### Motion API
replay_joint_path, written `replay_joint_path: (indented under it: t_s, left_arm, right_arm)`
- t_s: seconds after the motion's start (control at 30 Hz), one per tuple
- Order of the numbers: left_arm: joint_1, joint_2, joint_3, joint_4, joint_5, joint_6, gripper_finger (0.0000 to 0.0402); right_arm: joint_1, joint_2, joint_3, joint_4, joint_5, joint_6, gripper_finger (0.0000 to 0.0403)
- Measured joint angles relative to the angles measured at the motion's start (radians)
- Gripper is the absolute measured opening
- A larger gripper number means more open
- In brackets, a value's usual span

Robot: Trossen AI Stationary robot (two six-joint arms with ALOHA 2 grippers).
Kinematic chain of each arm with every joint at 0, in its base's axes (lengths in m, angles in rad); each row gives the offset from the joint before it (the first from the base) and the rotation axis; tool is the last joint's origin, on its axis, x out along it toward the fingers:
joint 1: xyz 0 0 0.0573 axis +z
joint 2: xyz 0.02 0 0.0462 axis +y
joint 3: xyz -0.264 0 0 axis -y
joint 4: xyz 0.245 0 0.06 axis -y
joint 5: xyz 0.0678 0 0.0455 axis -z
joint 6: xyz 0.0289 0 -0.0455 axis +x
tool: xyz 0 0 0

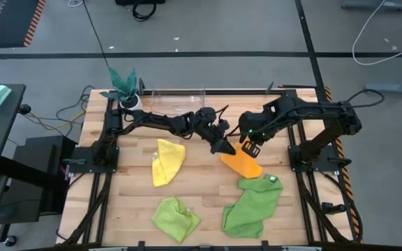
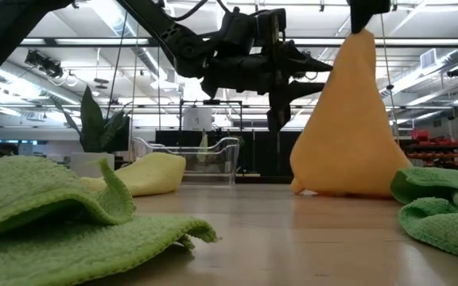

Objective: Fold microfiber towels
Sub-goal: Fold the orange towel

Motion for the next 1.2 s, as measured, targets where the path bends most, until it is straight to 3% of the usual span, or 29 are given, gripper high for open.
replay_joint_path:
  t_s: [0.23,0.43,0.9,1.2]
  left_arm:
    - [0.005,0.0,0.0,0.01,-0.069,-0.014,0.0102]
    - [0.009,0.0,0.0,0.01,-0.083,-0.023,0.0012]
    - [0.043,-0.064,-0.002,-0.025,-0.143,-0.015,0.0005]
    - [0.101,-0.236,0.0,-0.352,-0.338,0.18,0.0002]
  right_arm:
    - [-0.025,-0.002,0.0,0.002,-0.001,-0.038,0.0]
    - [-0.056,-0.002,0.0,0.004,0.012,-0.059,0.0]
    - [-0.215,-0.008,0.0,0.0,0.049,-0.21,0.0]
    - [-0.34,-0.074,0.0,0.013,0.064,-0.253,0.0001]
